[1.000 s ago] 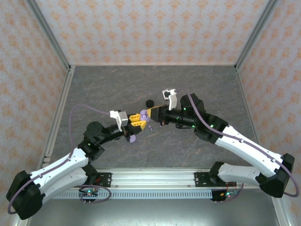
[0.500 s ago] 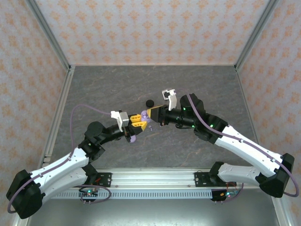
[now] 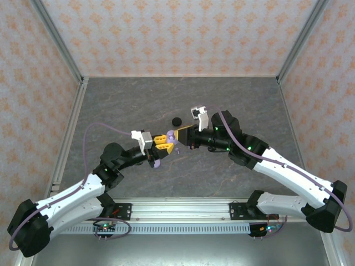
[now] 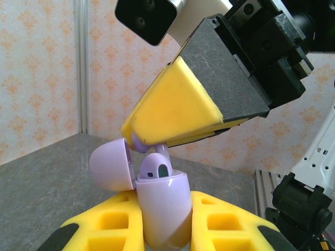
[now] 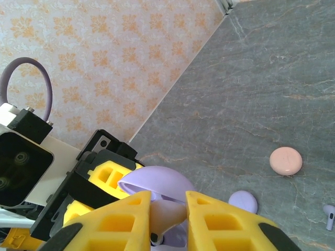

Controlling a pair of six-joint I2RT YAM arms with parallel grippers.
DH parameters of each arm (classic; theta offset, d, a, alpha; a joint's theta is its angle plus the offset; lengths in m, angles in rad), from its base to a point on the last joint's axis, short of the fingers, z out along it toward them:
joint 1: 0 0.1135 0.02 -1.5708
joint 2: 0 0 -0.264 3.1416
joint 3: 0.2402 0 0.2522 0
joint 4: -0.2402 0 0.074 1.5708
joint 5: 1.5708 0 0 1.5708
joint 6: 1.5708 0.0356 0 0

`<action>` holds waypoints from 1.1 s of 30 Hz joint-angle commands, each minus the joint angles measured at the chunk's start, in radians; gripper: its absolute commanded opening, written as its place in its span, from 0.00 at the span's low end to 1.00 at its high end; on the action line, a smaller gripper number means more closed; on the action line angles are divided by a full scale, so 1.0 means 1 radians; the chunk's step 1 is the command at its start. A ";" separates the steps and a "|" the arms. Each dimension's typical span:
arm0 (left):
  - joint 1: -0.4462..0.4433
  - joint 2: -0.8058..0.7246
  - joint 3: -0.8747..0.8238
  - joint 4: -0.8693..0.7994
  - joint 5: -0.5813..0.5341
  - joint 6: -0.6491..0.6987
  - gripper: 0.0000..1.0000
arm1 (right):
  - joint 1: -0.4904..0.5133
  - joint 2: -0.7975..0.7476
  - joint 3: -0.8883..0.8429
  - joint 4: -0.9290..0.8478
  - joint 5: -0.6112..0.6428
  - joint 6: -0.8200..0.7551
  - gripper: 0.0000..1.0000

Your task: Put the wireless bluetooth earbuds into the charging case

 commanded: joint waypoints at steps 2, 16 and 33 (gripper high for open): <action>-0.009 -0.007 0.029 0.056 -0.016 0.016 0.00 | 0.007 0.002 -0.021 0.000 -0.039 -0.007 0.20; -0.014 -0.009 0.028 0.061 -0.015 0.014 0.00 | 0.007 0.010 0.017 0.005 -0.035 0.023 0.32; -0.019 -0.032 0.032 0.068 0.005 0.009 0.00 | -0.099 -0.060 0.016 -0.003 -0.152 0.010 0.78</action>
